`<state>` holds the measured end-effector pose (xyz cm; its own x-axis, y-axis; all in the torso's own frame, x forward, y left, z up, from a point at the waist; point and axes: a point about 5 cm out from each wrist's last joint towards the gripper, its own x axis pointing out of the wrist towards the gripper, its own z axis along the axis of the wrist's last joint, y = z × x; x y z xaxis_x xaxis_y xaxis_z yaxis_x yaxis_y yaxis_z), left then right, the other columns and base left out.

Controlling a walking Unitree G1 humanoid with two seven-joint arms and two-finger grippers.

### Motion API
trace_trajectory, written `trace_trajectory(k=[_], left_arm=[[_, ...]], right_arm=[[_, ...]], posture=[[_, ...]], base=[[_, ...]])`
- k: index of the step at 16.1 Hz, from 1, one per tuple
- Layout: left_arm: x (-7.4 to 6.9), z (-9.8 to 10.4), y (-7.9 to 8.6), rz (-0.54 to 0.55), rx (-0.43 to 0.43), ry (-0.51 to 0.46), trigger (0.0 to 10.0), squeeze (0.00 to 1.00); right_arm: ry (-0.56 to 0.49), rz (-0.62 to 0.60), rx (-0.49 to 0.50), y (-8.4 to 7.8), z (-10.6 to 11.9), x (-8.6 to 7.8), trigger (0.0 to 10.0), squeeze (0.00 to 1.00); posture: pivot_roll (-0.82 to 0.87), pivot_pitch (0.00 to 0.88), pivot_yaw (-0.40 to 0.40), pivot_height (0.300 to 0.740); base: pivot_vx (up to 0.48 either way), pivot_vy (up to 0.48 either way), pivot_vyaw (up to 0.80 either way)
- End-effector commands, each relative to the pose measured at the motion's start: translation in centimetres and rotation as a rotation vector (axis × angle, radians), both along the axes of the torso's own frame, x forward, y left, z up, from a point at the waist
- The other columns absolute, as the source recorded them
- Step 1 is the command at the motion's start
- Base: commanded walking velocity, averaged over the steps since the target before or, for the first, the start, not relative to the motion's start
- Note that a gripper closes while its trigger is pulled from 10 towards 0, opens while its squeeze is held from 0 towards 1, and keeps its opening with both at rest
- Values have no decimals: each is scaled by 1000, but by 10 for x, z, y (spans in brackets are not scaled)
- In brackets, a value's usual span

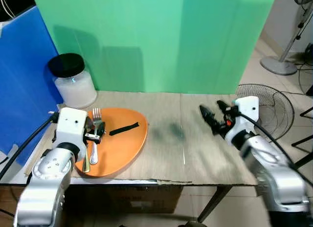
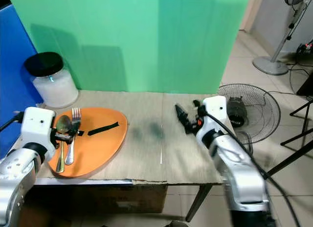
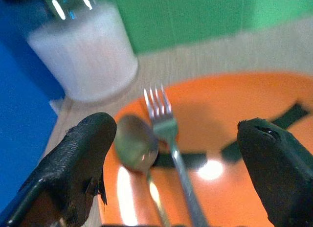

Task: Setting the table

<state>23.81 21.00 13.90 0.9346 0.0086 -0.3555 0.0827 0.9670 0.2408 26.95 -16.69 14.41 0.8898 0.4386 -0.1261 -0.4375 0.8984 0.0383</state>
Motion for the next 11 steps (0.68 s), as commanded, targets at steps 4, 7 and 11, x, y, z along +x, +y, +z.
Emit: trace_trajectory(k=[4,7,11], left_arm=[[-5,-9,12,51,-97,208,10000,1000],[-5,-14,17,29,-122,292,10000,1000],[-2,-7,36,64,10,306,10000,1000]], right_arm=[[-20,408,4,-2,23,-10,10000,0],[8,584,-75,-6,24,-12,10000,0],[20,652,-100,-7,25,-8,10000,0]], posture=[[-57,0,68,740],[-52,0,55,740],[-41,0,40,740]], base=[[0,0,0],[0,0,0],[0,0,0]])
